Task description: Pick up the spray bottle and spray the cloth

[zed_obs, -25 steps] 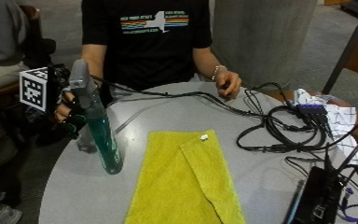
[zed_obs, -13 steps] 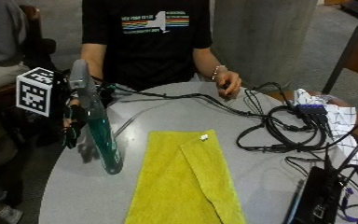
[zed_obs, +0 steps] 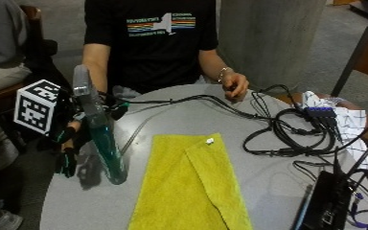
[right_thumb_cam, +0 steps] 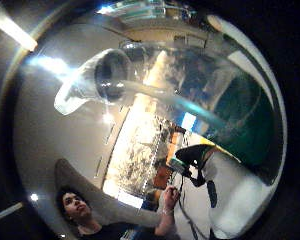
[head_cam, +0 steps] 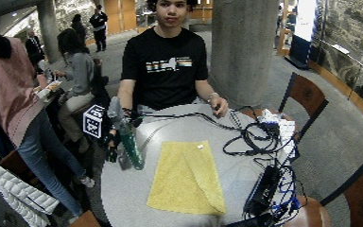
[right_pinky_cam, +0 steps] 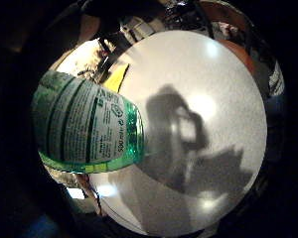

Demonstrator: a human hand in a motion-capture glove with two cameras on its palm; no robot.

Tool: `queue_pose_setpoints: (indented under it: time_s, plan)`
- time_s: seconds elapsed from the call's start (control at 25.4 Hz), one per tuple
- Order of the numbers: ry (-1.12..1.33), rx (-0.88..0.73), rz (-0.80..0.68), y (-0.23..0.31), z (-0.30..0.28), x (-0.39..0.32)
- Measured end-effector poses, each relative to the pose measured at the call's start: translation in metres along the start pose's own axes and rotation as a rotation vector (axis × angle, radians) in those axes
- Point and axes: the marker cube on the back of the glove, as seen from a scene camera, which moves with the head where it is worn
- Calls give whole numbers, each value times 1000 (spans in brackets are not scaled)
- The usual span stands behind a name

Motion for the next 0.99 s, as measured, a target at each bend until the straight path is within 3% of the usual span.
queue_pose_setpoints:
  time_s: [0.39,0.67,0.99]
  plan:
    - [-6,-30,24,-43,28,11]
    - [-177,-50,78,-53,38,10]
    - [-126,-67,8,-50,39,1]
